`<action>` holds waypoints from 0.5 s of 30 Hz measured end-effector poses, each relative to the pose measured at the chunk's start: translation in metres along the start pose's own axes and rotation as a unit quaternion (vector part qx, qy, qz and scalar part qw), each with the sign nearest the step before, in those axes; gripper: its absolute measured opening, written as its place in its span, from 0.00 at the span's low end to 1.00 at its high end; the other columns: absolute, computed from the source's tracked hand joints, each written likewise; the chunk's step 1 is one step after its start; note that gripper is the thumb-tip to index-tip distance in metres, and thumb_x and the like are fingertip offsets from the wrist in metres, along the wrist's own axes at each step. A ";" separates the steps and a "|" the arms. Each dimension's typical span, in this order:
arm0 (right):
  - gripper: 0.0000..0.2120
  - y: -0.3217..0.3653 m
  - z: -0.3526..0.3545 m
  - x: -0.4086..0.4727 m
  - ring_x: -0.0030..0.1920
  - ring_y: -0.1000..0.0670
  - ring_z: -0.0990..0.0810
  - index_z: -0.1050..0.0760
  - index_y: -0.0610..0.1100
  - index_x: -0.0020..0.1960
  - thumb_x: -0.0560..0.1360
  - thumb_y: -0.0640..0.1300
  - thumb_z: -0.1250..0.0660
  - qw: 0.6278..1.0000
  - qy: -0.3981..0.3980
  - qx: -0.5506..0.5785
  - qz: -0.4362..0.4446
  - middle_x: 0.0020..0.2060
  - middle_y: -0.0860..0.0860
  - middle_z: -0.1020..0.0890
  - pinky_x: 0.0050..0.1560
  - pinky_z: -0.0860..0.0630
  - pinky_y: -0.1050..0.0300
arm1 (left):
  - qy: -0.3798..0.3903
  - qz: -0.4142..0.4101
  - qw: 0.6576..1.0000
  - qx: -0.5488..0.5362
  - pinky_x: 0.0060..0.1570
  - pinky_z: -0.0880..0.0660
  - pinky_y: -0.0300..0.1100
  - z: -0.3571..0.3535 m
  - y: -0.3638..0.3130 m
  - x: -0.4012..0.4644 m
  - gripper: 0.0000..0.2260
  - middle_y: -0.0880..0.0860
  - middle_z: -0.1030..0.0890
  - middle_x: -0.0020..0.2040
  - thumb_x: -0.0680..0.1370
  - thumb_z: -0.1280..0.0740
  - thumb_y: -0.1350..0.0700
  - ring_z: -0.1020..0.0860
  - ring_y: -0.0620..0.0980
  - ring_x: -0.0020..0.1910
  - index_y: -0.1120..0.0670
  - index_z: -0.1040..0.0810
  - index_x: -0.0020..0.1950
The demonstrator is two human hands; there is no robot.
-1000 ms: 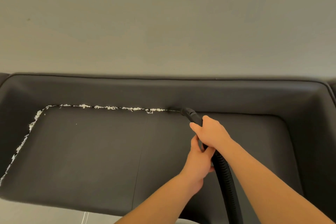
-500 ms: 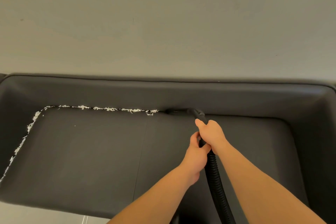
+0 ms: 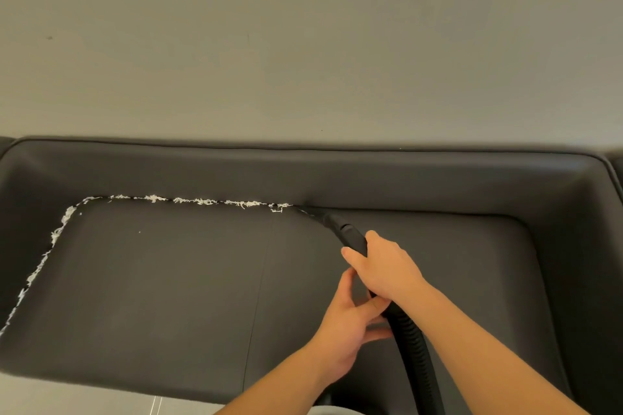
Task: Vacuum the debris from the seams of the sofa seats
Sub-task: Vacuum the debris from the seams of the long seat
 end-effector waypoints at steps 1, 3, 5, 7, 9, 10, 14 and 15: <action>0.18 0.001 0.002 0.002 0.38 0.48 0.24 0.34 0.45 0.46 0.80 0.61 0.39 1.000 0.001 0.005 0.000 0.38 0.50 0.23 0.35 0.31 0.53 | -0.006 -0.004 1.000 -0.007 0.63 0.22 0.59 0.000 -0.001 0.002 0.26 0.56 0.15 0.60 0.82 0.32 0.60 0.16 0.58 0.58 0.42 0.37 0.75; 0.19 0.005 0.004 0.012 0.37 0.48 0.24 0.34 0.46 0.44 0.80 0.61 0.39 1.000 -0.001 0.026 0.001 0.38 0.50 0.23 0.34 0.32 0.53 | -0.028 -0.011 0.999 -0.018 0.62 0.21 0.58 0.004 -0.004 0.009 0.26 0.55 0.16 0.61 0.83 0.33 0.59 0.16 0.56 0.58 0.42 0.38 0.77; 0.19 0.008 0.000 0.026 0.37 0.48 0.24 0.34 0.45 0.44 0.79 0.61 0.38 0.999 -0.002 0.046 -0.003 0.38 0.50 0.23 0.35 0.32 0.53 | -0.050 -0.015 0.998 -0.019 0.59 0.19 0.55 0.009 -0.007 0.017 0.26 0.53 0.16 0.61 0.83 0.34 0.57 0.15 0.54 0.57 0.41 0.38 0.77; 0.18 0.011 -0.005 0.039 0.36 0.49 0.25 0.34 0.45 0.44 0.80 0.60 0.38 0.998 0.000 0.064 -0.010 0.38 0.50 0.24 0.34 0.33 0.54 | -0.071 -0.019 0.997 -0.015 0.57 0.18 0.53 0.017 -0.011 0.026 0.24 0.50 0.16 0.62 0.84 0.35 0.56 0.16 0.52 0.58 0.40 0.37 0.77; 0.18 0.013 -0.007 0.050 0.36 0.49 0.25 0.33 0.45 0.44 0.80 0.58 0.38 0.996 0.000 0.090 -0.017 0.38 0.50 0.23 0.35 0.33 0.53 | -0.088 -0.023 0.996 -0.013 0.59 0.19 0.56 0.023 -0.016 0.033 0.23 0.48 0.17 0.63 0.84 0.36 0.55 0.16 0.51 0.59 0.39 0.36 0.76; 0.17 0.013 -0.008 0.055 0.37 0.49 0.25 0.32 0.44 0.44 0.79 0.58 0.38 0.994 0.000 0.108 -0.022 0.38 0.50 0.23 0.35 0.32 0.53 | -0.095 -0.025 0.995 -0.012 0.61 0.20 0.57 0.027 -0.018 0.037 0.23 0.47 0.17 0.63 0.84 0.36 0.55 0.17 0.50 0.59 0.39 0.35 0.76; 0.17 0.009 -0.020 0.070 0.40 0.48 0.24 0.30 0.43 0.46 0.80 0.58 0.38 0.983 -0.008 0.175 -0.059 0.41 0.49 0.22 0.39 0.30 0.52 | -0.119 -0.018 0.993 -0.003 0.67 0.24 0.55 0.040 -0.017 0.052 0.23 0.42 0.20 0.66 0.84 0.36 0.55 0.20 0.47 0.64 0.39 0.35 0.77; 0.17 0.009 -0.027 0.072 0.41 0.48 0.23 0.29 0.43 0.47 0.80 0.58 0.38 0.982 -0.007 0.177 -0.067 0.42 0.48 0.22 0.39 0.29 0.52 | -0.127 -0.012 0.992 0.005 0.68 0.25 0.55 0.045 -0.015 0.053 0.23 0.42 0.20 0.66 0.84 0.37 0.56 0.21 0.47 0.65 0.40 0.36 0.77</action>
Point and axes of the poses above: each hand's wrist, its own x-axis towards the middle knuckle, its own z-axis out of the back of the hand, y = z × x, the point moved 10 cm from there along x, towards the middle knuckle
